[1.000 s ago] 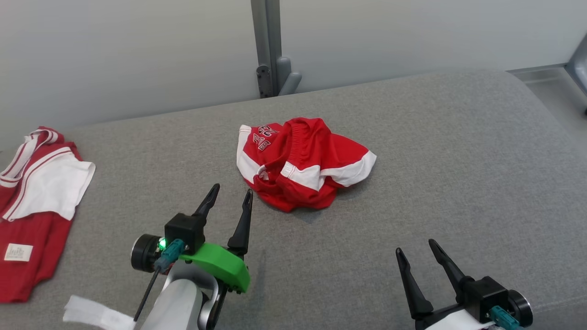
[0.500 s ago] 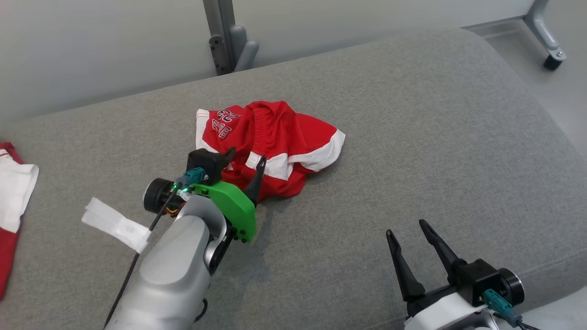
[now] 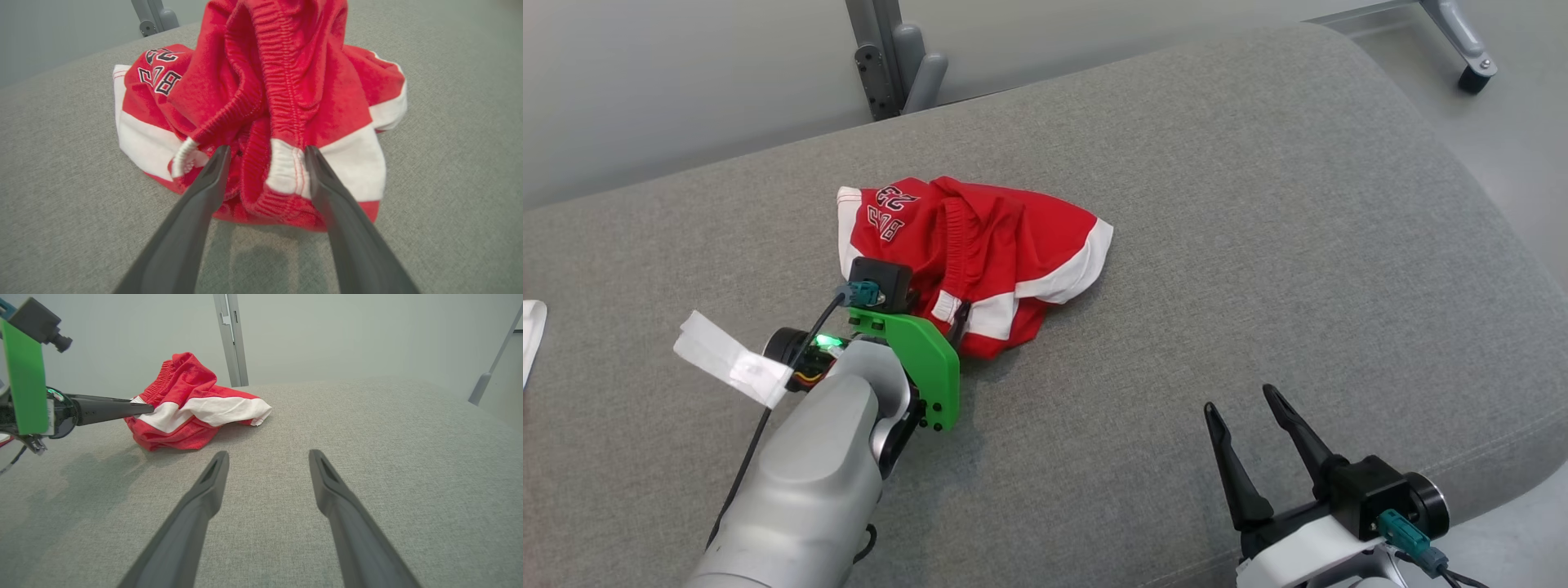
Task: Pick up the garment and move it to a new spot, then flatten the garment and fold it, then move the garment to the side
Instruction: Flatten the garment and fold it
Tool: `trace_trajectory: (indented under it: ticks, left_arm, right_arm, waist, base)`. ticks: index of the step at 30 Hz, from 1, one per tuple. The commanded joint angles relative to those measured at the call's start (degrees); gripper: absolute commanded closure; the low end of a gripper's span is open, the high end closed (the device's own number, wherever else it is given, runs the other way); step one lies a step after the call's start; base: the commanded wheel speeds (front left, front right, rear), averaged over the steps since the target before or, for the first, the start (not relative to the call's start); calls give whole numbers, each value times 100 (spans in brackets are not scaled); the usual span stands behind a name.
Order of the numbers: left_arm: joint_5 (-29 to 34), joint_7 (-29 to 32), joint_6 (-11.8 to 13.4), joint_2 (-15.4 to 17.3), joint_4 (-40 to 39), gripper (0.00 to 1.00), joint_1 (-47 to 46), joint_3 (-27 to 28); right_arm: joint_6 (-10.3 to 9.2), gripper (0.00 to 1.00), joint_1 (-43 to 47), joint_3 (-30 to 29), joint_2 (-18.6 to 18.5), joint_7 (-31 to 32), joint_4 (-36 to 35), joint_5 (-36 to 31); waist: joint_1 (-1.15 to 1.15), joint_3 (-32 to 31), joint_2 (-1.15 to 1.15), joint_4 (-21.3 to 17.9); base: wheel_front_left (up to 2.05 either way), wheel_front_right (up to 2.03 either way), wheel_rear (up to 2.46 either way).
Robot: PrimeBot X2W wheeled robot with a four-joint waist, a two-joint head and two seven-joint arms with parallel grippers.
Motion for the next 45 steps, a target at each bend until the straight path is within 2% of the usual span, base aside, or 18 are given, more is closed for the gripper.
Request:
trace_trajectory:
  ticks: [1,2,3,4,12,14,18,23,26,33,39,45]
  left_arm:
    - [-123,147,-10,13,25,18,-39,-83]
    - [-212,228,-10,9,-21,47,-5,-151]
    - [-314,277,-11,8,-86,65,21,-210]
    - [-387,331,-11,7,-140,100,48,-267]
    - [-1506,811,-12,6,-931,100,158,-683]
    - [-2115,982,-12,12,-1348,100,33,-642]
    - [-2822,1329,-12,52,-1851,100,-269,-572]
    - [-3347,1570,-13,187,-2197,100,-817,-390]
    - [-3530,1585,-13,220,-2301,100,-1174,-258]
    - [-3781,1636,-13,254,-2267,100,-1549,-144]
    - [-3751,1719,138,305,-1657,100,-786,-368]
    - [-3778,1466,138,522,-1009,100,136,-427]
  right_arm:
    - [-7,0,-67,-13,5,-4,3,16]
    - [-7,0,-72,-16,8,-4,1,20]
    - [-8,0,-77,-17,10,-4,-1,28]
    - [-8,0,-76,-18,13,-4,-2,34]
    - [-7,0,-40,26,24,-4,24,70]
    - [-7,0,-30,56,27,-4,41,103]
    - [-8,0,24,80,26,-4,61,221]
    - [-8,0,148,144,27,-4,94,300]
    - [-8,0,178,155,27,-4,87,327]
    - [-7,0,199,115,27,-4,61,334]
    - [-7,0,279,58,29,-4,47,293]
    - [-7,0,260,142,28,-4,91,344]
  waist:
    - [0,-3,0,10]
    - [0,-6,0,13]
    - [0,-7,0,17]
    - [0,-13,0,22]
    - [0,-174,0,6]
    - [0,-285,0,-78]
    - [0,-465,0,-281]
    - [0,-698,0,-579]
    - [0,-775,0,-751]
    - [0,-823,0,-819]
    - [0,-802,0,-598]
    - [0,-763,0,-364]
  base:
    - [0,0,0]
    - [0,0,0]
    - [0,0,0]
    - [0,0,0]
    - [0,0,0]
    - [0,0,0]
    - [0,0,0]
    - [0,0,0]
    - [0,0,0]
    - [0,0,0]
    - [0,0,0]
    - [0,0,0]
